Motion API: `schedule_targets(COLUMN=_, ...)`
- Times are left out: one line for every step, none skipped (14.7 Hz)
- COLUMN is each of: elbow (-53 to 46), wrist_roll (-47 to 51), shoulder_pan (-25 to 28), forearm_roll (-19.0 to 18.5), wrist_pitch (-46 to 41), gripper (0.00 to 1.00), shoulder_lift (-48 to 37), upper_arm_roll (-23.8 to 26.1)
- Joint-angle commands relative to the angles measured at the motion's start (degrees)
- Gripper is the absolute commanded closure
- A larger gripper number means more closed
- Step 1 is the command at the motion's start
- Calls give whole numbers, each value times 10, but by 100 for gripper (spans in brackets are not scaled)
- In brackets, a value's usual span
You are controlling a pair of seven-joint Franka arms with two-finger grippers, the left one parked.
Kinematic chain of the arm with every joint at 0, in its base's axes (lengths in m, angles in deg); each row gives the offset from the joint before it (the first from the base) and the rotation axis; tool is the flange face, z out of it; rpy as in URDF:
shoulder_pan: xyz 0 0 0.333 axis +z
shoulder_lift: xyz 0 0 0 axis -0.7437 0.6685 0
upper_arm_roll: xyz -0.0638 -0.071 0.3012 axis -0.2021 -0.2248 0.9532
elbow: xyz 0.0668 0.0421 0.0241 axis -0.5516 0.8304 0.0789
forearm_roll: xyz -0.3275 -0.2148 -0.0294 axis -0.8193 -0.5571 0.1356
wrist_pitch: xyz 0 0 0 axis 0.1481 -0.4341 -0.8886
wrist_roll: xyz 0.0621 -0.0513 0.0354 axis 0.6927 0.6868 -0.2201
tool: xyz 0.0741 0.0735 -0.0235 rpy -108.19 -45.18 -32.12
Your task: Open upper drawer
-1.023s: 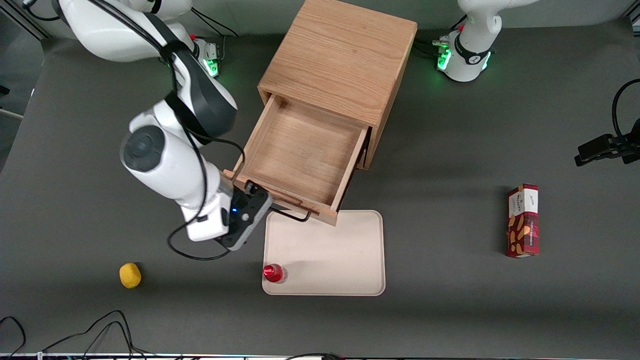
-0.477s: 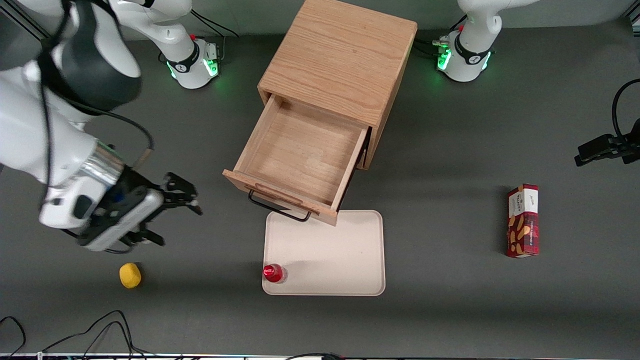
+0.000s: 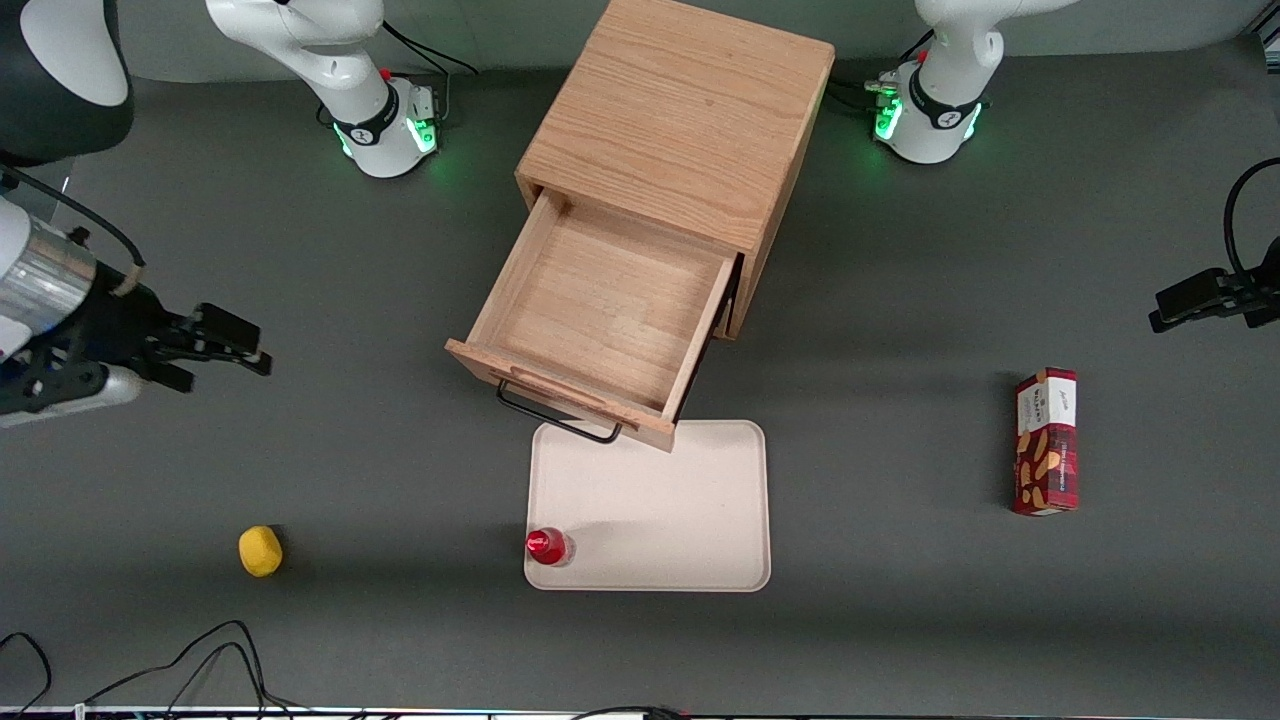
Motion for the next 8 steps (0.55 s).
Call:
schedule_targets(elbow=90, wrist_roll=19, shoulder_pan=-32, forearm_roll=-45, wrist_pitch=3, gripper=0, shoulder_lift=-70, upper_arm_roll=16)
schedule_targets(elbow=91, wrist_roll=20, shoulder_pan=-32, forearm_roll=-61, wrist_pitch=-1, gripper=0, shoulder_lift=-71, upper_arm_roll=18)
schedule_targets(elbow=90, wrist_roll=28, shoulder_pan=-33, forearm_roll=-65, wrist_pitch=-5, gripper=0, shoulder_lift=-71, upper_arm_roll=20)
schedule_targets(elbow=91, wrist_roll=37, shoulder_pan=-36, forearm_roll=-65, wrist_pitch=-7, gripper=0, shoulder_lift=-71, upper_arm_roll=20)
schedule_targets(elbow=91, wrist_roll=40, shoulder_pan=-40, forearm_roll=-64, wrist_pitch=-7, gripper=0, shoulder_lift=-71, upper_arm_roll=20)
schedule_targets(elbow=90, wrist_roll=40, shoulder_pan=-41, forearm_roll=-64, wrist_pitch=-8, gripper=0, shoulder_lift=-72, upper_arm_roll=21)
schedule_targets(elbow=90, wrist_roll=41, shoulder_pan=-41, forearm_roll=-65, wrist_pitch=-8, gripper=0, shoulder_lift=-72, upper_arm_roll=21)
schedule_targets(elbow=90, wrist_roll=40, shoulder_pan=-41, forearm_roll=-65, wrist_pitch=-8, gripper=0, shoulder_lift=-72, upper_arm_roll=21)
